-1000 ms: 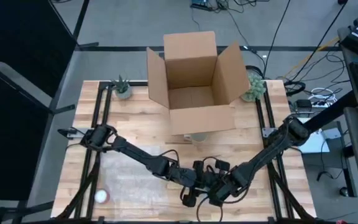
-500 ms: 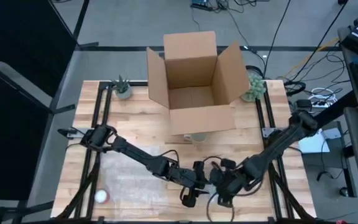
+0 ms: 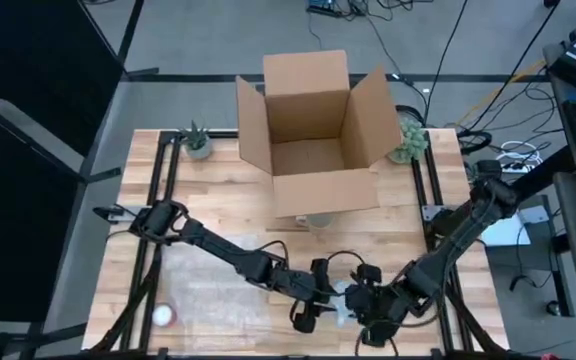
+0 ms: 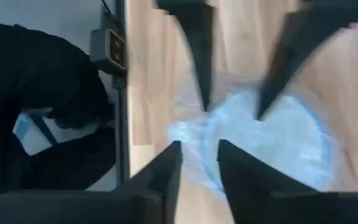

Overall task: Wrap mug
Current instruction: Put the wrapped red mug into the cardboard box

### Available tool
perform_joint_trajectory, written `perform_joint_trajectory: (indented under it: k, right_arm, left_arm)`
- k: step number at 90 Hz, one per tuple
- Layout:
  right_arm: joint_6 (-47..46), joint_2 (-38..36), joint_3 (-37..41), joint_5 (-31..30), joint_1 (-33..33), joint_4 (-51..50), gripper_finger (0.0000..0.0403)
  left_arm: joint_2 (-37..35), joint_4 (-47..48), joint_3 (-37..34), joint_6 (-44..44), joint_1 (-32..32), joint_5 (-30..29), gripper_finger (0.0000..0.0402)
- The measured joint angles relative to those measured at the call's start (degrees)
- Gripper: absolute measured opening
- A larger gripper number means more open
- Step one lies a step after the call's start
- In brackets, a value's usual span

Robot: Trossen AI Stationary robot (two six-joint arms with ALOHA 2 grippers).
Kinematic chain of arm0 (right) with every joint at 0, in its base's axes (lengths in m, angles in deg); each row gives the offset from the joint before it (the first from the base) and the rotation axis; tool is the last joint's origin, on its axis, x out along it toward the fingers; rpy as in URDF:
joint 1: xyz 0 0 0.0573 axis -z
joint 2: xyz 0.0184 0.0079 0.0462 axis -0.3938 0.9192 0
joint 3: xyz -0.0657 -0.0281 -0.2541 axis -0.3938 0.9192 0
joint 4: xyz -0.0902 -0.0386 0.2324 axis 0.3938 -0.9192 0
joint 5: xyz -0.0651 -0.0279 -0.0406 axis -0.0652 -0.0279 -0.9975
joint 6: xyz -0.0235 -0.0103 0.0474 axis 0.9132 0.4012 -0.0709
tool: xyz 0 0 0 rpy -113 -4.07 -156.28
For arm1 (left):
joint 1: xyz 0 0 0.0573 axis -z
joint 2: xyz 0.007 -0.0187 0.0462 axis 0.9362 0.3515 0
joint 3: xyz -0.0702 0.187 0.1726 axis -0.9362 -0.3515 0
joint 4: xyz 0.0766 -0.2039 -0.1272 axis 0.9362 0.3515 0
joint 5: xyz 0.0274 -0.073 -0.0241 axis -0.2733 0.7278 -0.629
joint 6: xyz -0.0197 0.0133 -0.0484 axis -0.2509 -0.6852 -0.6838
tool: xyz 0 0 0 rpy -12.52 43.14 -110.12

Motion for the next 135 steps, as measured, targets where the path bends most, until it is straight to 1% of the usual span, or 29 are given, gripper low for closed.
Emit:
perform_joint_trajectory:
  k: [11,19,28,37,44,51,58,68,71,91,107,120,128,135]
  right_arm:
    - [4.9,2.4,0.0,0.0,-0.5,-1.7,0.0184]
    - [8.3,4.3,0.0,0.1,-0.5,-2.7,0.0214]
    - [8.9,6.6,0.0,0.2,0.1,-2.8,0.0233]
    - [8.9,9.4,0.0,0.0,1.0,-3.2,0.0235]
    - [8.9,11.1,-0.2,0.0,1.5,-3.0,0.0221]
    - [9.0,12.3,-0.4,0.3,1.9,-2.7,0.0188]
    - [8.8,12.7,-0.4,1.6,2.1,-2.6,0.0135]
    - [8.5,12.5,-0.3,2.4,2.1,-2.5,0.0038]
    - [8.5,12.3,-0.3,2.8,2.1,-2.7,0.0023]
    - [6.2,10.1,-0.7,3.0,0.7,-4.0,0.0014]
    - [9.6,5.9,-7.3,1.4,-0.4,-4.6,0.0012]
    - [16.5,3.5,-13.6,-5.3,0.6,-5.0,0.0012]
    - [22.2,2.0,-17.9,-10.1,1.4,-4.8,0.0011]
    - [27.9,1.6,-21.8,-12.3,2.3,-4.9,0.0011]
  left_arm:
    - [0.0,0.0,0.0,0.1,0.0,0.0,0.0164]
    - [0.0,0.0,0.0,0.2,0.0,-0.1,0.0164]
    - [0.0,0.0,0.0,0.2,0.0,-0.2,0.0164]
    - [0.0,-0.1,0.0,0.1,0.0,-0.2,0.0164]
    - [-0.6,0.3,-0.1,0.0,0.0,-0.2,0.0164]
    - [-1.3,0.9,-0.1,-0.1,0.1,-0.2,0.0164]
    - [-2.6,2.6,-0.2,-0.4,0.1,-0.1,0.0164]
    - [-5.6,5.5,-0.2,-0.4,0.6,0.0,0.0164]
    - [-6.6,5.9,-0.1,-0.4,0.9,0.0,0.0164]
    - [-14.1,16.0,-0.1,-0.6,2.3,-1.6,0.0164]
    - [-21.1,28.6,0.0,-3.8,3.8,-5.0,0.0164]
    - [-26.5,37.8,0.0,-6.6,4.7,-5.9,0.0164]
    - [-30.5,42.6,0.0,-8.1,5.5,-9.3,0.0164]
    - [-34.0,45.3,0.0,-9.2,6.2,-12.5,0.0164]
